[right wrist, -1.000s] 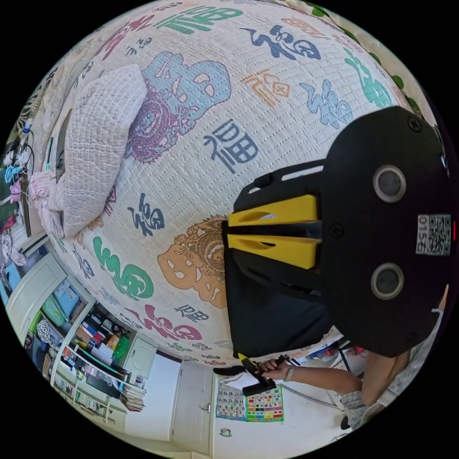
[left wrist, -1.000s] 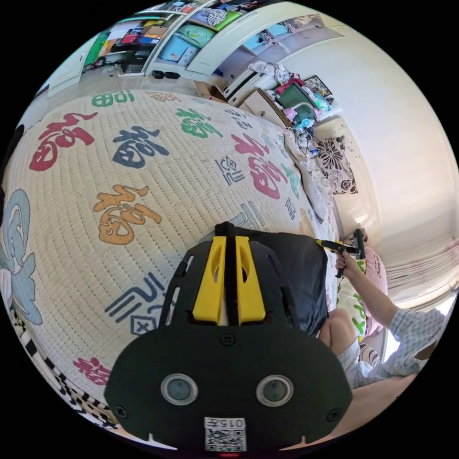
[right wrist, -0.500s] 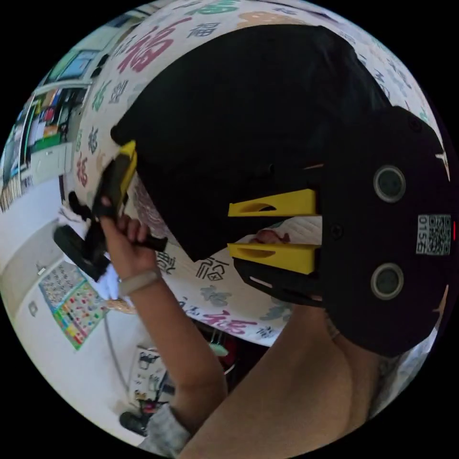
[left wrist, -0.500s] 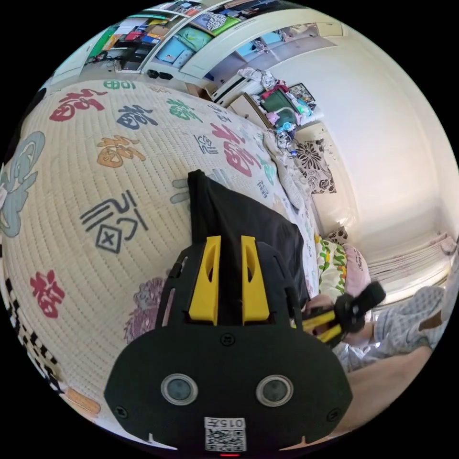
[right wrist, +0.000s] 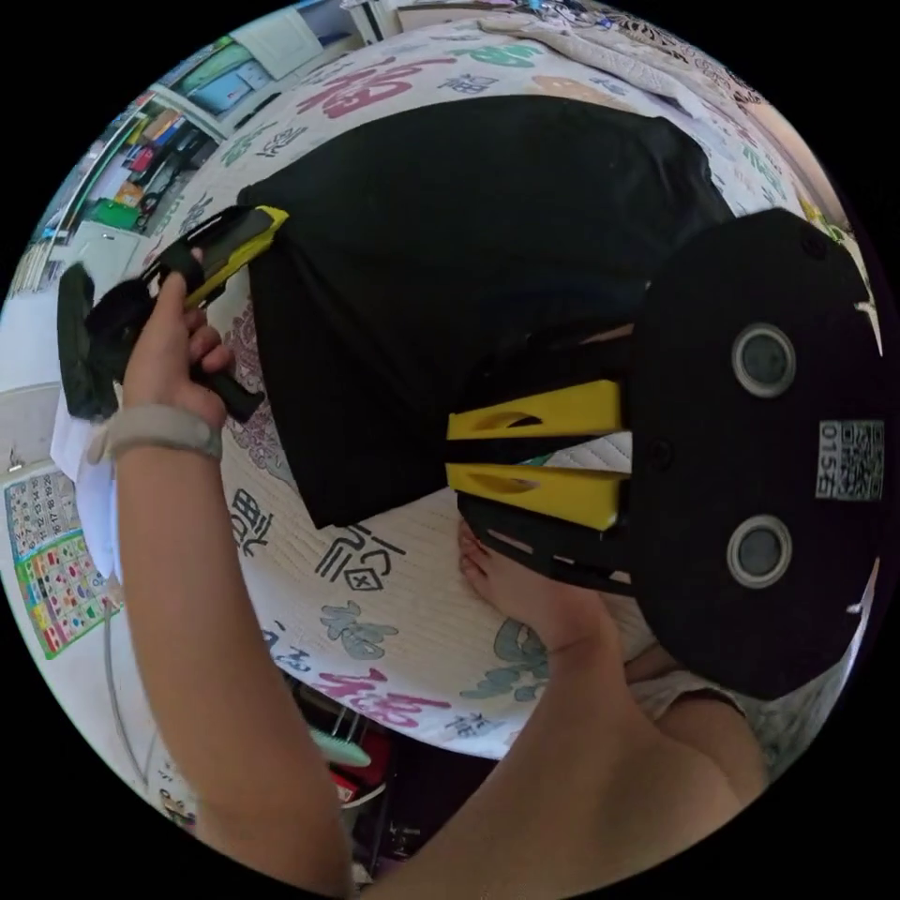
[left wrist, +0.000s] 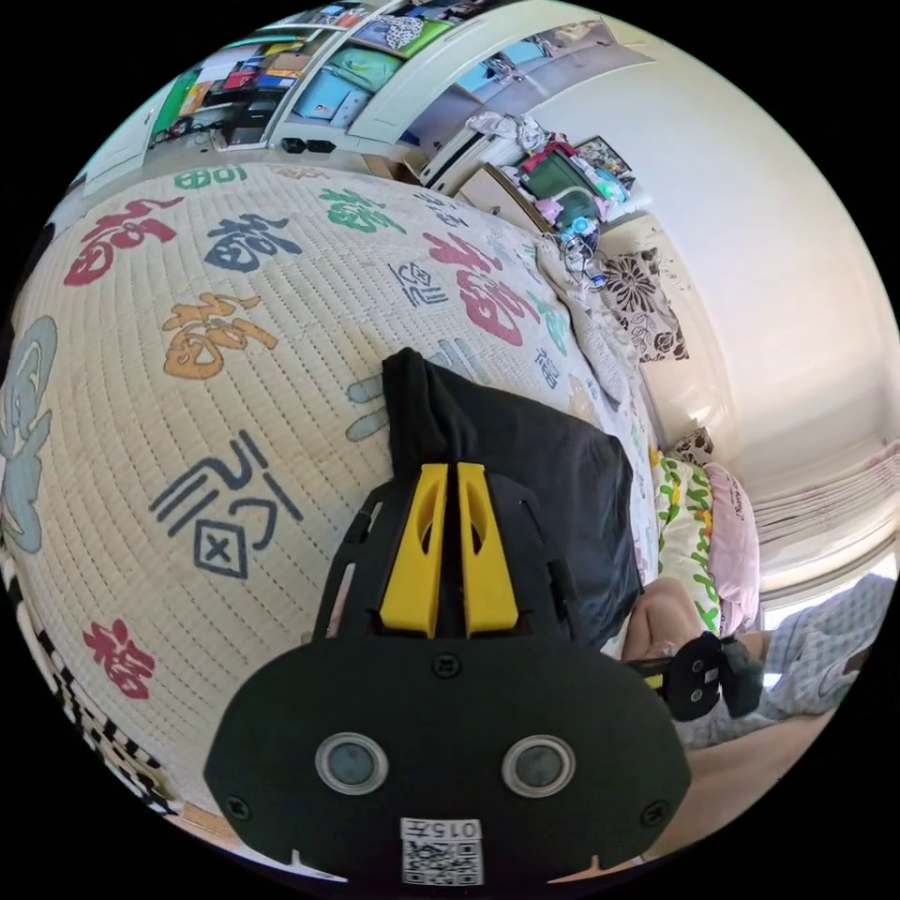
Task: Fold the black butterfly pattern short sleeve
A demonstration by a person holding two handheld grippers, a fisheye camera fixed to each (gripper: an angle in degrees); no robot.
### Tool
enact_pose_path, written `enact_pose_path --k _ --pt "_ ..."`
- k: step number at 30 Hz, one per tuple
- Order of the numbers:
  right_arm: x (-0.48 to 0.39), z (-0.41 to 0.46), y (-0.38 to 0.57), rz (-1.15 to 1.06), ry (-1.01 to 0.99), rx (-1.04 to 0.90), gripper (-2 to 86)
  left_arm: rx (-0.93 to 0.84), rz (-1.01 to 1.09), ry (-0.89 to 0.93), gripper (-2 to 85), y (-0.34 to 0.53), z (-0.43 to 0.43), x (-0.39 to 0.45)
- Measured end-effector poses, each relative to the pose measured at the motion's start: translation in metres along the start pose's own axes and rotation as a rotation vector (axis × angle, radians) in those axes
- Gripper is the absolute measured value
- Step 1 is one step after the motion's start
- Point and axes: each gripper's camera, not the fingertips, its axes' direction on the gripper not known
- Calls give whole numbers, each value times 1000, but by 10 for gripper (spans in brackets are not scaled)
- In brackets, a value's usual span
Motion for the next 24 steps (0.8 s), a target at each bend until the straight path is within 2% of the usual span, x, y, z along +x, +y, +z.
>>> enact_pose_path --k 5,8,12,17,21,24 --pt "39 -57 -10 83 -161 137 76 95 -38 59 78 55 -46 -2" --pt "81 -86 -32 128 -95 224 80 69 -85 -7 87 103 -61 2" --pt "143 -90 -100 167 -54 195 87 0 -141 -37 94 154 -53 9" --pt "177 -71 -188 163 -18 121 105 15 -176 -8 91 179 -39 12" --pt "184 -40 -245 120 80 -88 81 -25 -132 -12 80 180 -29 18" --pt "185 -27 -261 84 106 -205 38 -59 -114 -14 29 180 -21 18"
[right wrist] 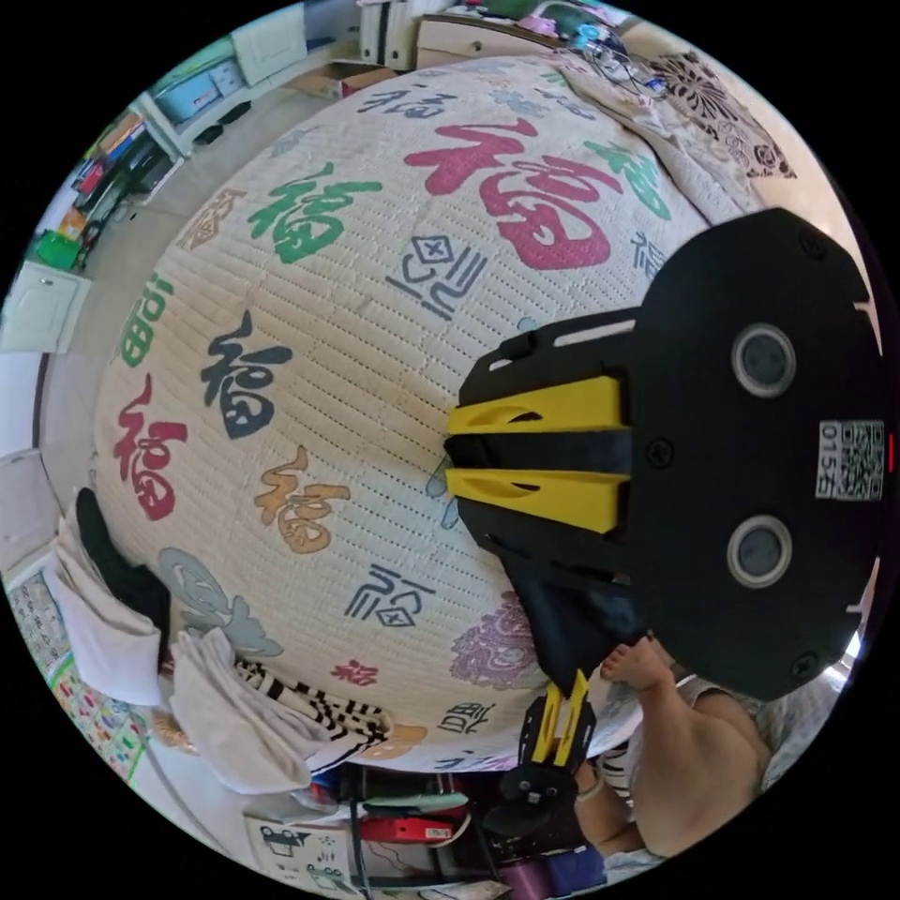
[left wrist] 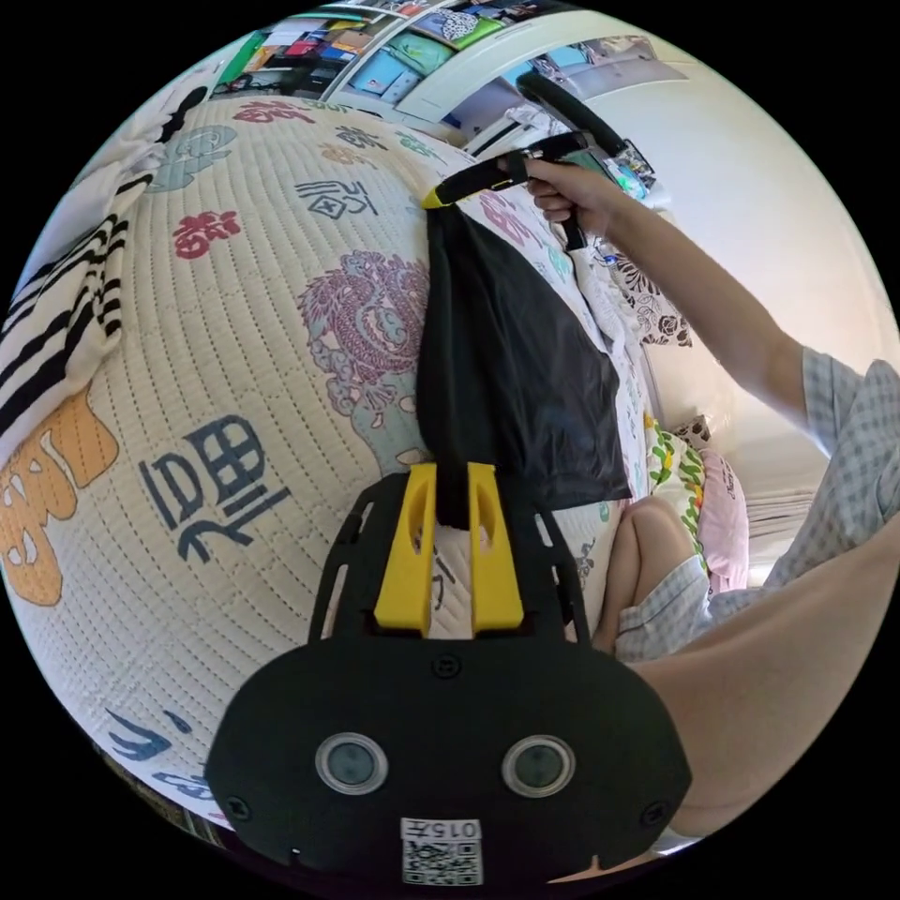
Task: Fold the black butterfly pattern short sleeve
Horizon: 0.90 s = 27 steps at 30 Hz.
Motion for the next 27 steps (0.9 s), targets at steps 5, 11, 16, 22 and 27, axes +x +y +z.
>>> enact_pose_path --k 5,11,16,22,27 --pt "3 -16 -7 -22 2 -4 2 101 -60 121 -1 8 -10 -18" --pt "20 -60 -15 43 -25 139 -7 332 -82 107 -5 10 -60 -30" --pt "28 -95 -1 31 -97 260 -8 403 13 48 -5 15 -93 -18" --pt "55 -112 113 15 -107 370 -8 275 315 201 -5 15 -68 50" --pt "100 -113 245 154 -139 445 -8 50 542 358 -4 0 -8 120"
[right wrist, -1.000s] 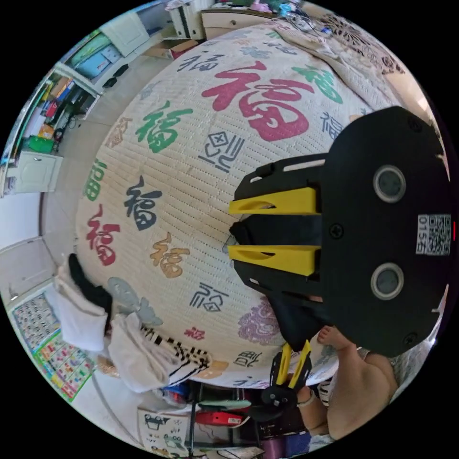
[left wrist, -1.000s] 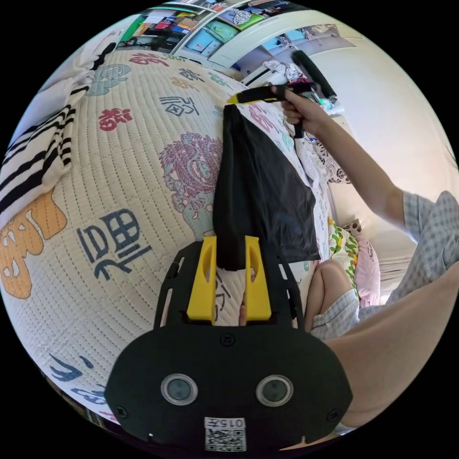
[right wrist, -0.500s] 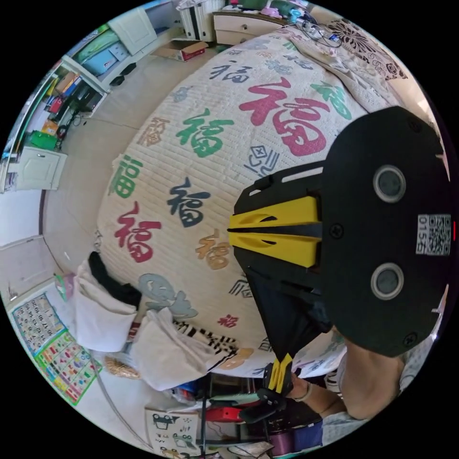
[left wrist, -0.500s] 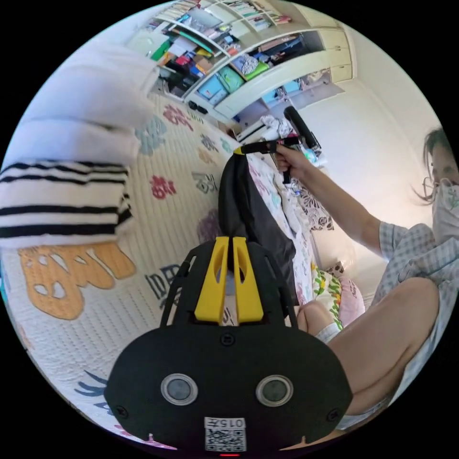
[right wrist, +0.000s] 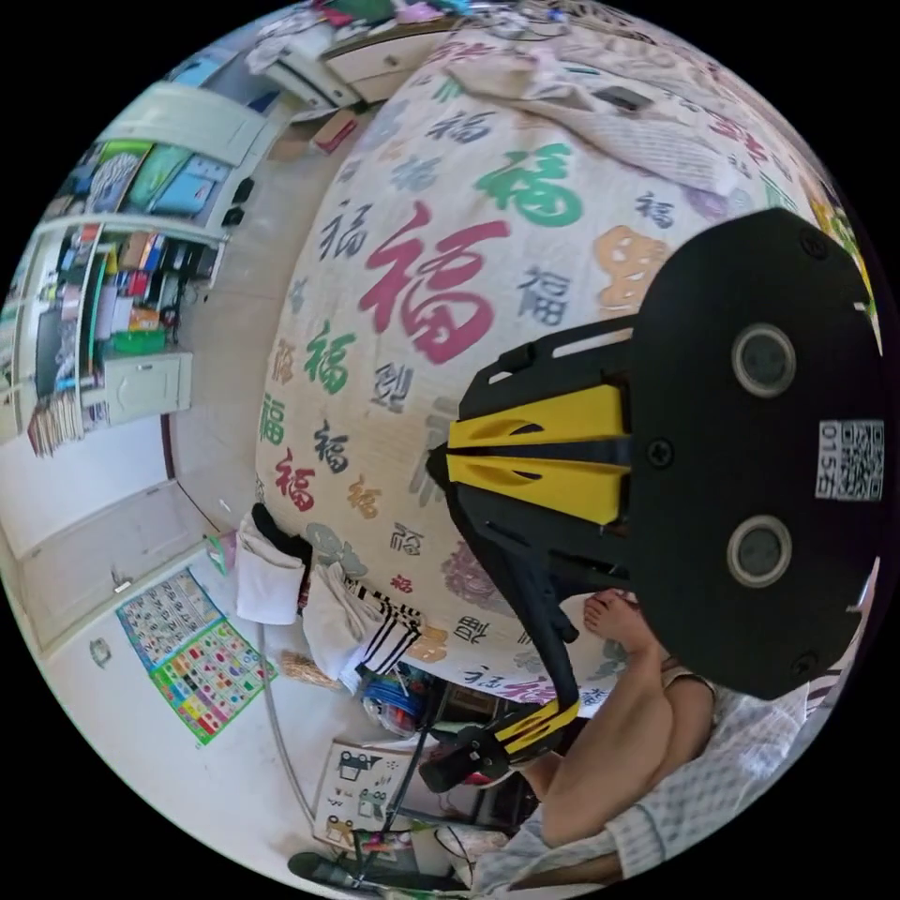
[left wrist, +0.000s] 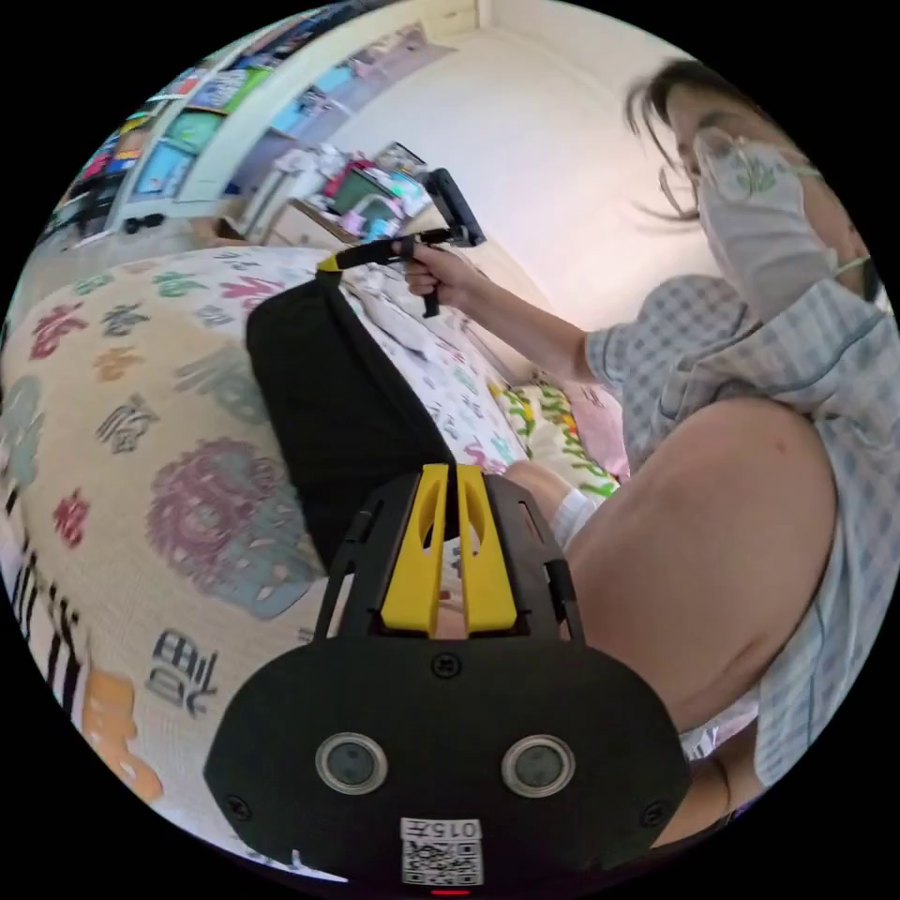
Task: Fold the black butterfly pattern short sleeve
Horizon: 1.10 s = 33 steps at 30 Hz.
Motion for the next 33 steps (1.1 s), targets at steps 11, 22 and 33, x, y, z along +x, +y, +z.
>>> enact_pose_path --k 11,22,33 --pt "112 -21 185 236 89 17 -7 -357 386 60 0 -55 222 55" --pt "175 -11 285 326 32 36 27 -652 438 -20 115 -63 346 57" --pt "222 -39 356 498 -171 178 98 -359 254 31 128 -182 229 -48"
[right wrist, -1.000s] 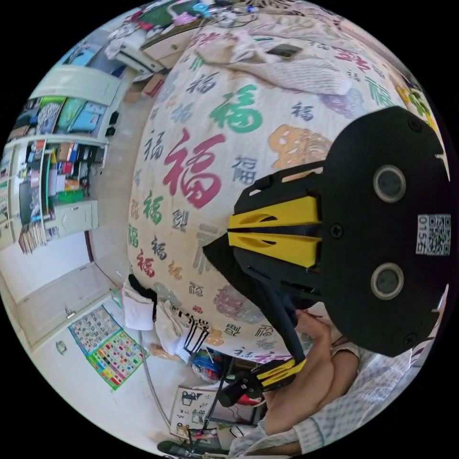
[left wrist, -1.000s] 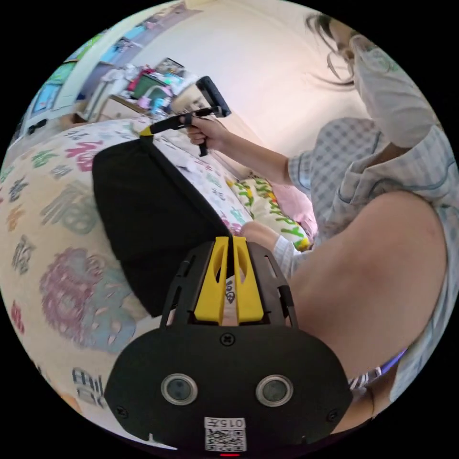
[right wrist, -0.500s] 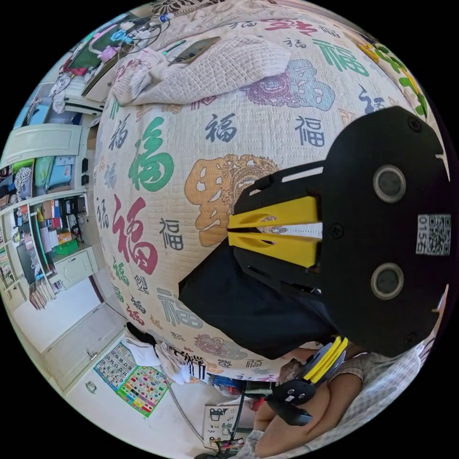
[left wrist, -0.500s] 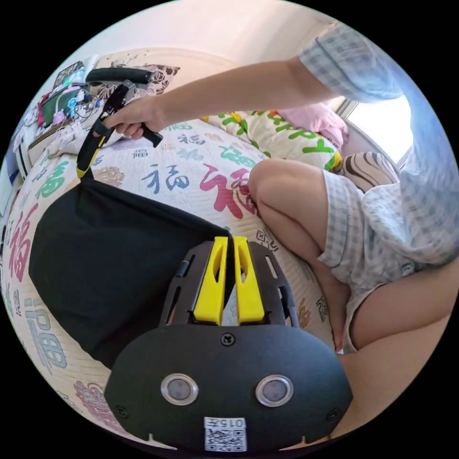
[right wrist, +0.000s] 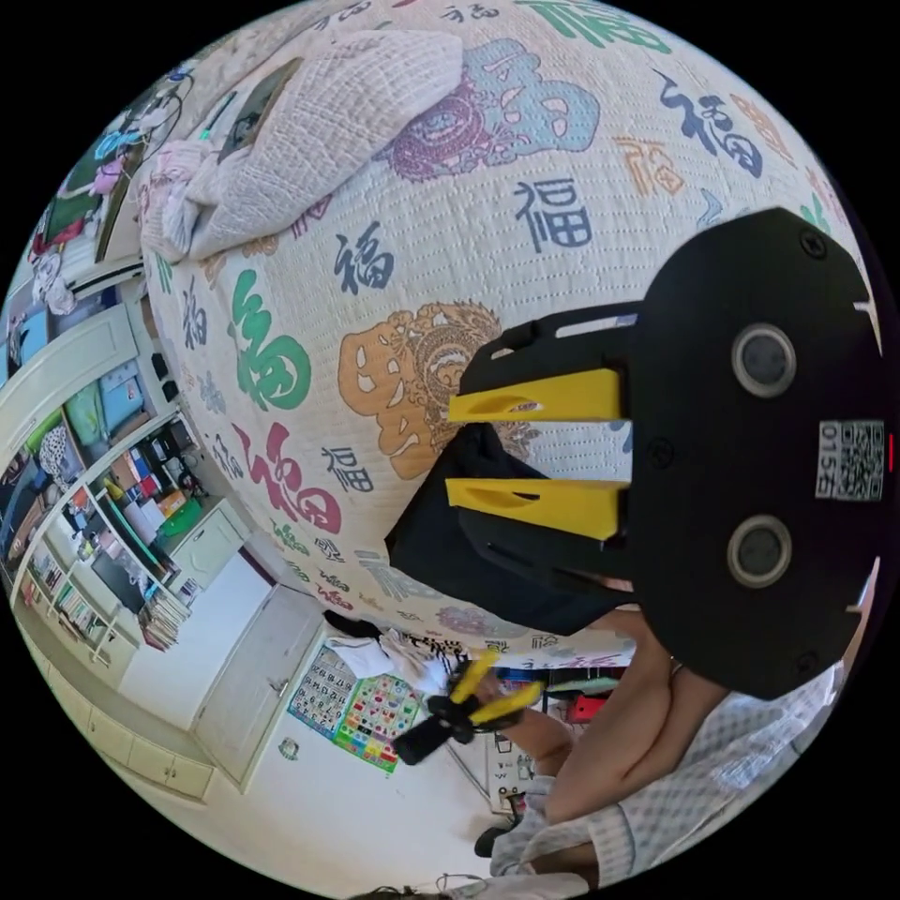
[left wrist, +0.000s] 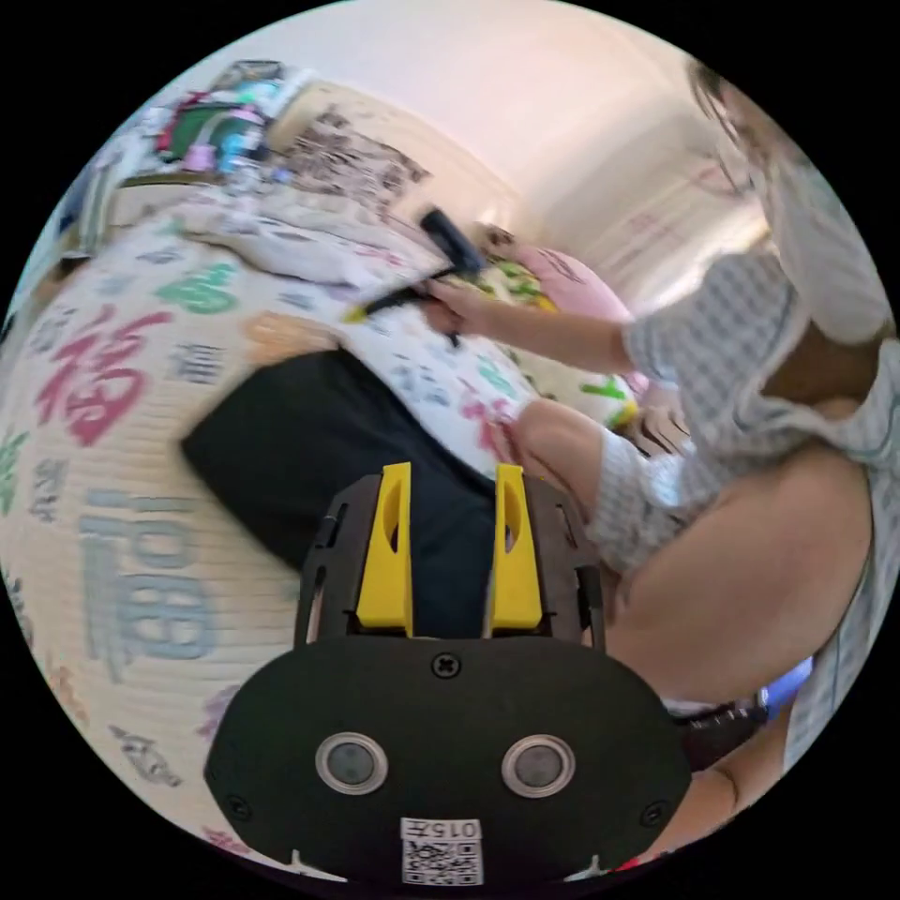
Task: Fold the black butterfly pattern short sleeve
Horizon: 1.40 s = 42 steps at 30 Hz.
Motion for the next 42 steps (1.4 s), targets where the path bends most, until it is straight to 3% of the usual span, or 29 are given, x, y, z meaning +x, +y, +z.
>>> enact_pose_path --k 2,6,10,13,22,27,30,37,41,42 --pt "7 8 0 16 -14 -31 102 59 -97 -110 128 -11 -20 -49" --pt "22 24 1 56 -6 -86 89 -22 -164 -184 111 -43 -16 -124" --pt "26 29 4 39 34 -108 51 -148 -42 -89 36 -74 8 -142" --pt "30 23 9 26 59 -105 28 -218 -71 -30 1 -83 14 -160" --pt "56 30 24 64 122 -76 44 -230 -148 -139 34 -86 13 -192" --pt "42 -6 48 27 198 -34 95 -31 -264 -217 93 -55 -39 -178" --pt "20 -11 81 -18 169 -131 100 32 -338 -167 106 -19 -60 -147" --pt "7 52 164 151 102 -449 109 -59 -535 38 106 57 -10 -81" --pt "14 55 171 188 90 -424 26 -88 -545 -22 89 63 7 -74" --pt "18 57 171 196 1 -436 17 -95 -531 -60 78 61 7 -74"
